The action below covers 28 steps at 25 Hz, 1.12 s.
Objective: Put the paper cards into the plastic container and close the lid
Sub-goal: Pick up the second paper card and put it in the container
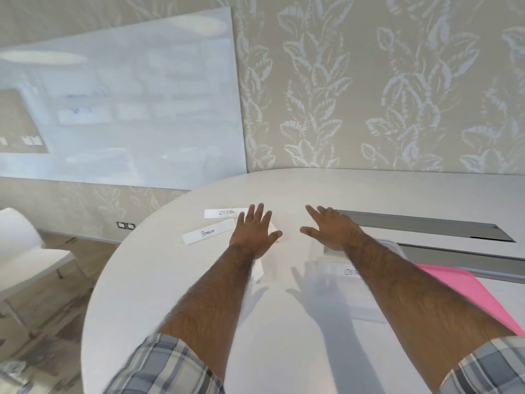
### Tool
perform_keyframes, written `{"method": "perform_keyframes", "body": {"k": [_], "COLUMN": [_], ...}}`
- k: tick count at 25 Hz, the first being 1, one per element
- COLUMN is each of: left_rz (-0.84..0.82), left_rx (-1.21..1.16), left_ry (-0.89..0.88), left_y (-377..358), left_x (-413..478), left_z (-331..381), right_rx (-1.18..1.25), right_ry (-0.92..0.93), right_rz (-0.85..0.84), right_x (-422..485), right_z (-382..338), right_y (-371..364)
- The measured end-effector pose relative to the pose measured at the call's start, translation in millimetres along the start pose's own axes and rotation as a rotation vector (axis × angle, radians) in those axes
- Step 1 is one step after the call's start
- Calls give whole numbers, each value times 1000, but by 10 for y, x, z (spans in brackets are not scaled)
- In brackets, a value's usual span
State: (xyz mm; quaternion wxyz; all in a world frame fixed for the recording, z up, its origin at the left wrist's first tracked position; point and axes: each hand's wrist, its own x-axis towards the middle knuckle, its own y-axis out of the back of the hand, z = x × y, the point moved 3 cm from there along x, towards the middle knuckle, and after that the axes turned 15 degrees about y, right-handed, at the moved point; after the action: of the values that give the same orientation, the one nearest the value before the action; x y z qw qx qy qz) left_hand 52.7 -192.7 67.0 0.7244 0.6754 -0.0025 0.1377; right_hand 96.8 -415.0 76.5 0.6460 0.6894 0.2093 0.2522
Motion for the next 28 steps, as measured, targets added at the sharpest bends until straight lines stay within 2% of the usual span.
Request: {"method": "perform_keyframes", "body": {"k": [9, 15, 19, 28], "left_rz": [-42, -109, -125, -180], "left_rx": [28, 49, 36, -3], "left_ry": [156, 184, 178, 164], "left_y": [-59, -401, -553, -1013], "left_x": [334, 676, 986, 1476], "left_z": [-1697, -2490, -2825, -2910], "right_rx": [-18, -31, -88, -217], "right_ry": [149, 178, 184, 216], "right_rz": [8, -15, -82, -182], "right_x": [1263, 2149, 2609, 3283], "right_z": [-1044, -1365, -1493, -1511], "right_y": [-295, -551, -753, -1162]}}
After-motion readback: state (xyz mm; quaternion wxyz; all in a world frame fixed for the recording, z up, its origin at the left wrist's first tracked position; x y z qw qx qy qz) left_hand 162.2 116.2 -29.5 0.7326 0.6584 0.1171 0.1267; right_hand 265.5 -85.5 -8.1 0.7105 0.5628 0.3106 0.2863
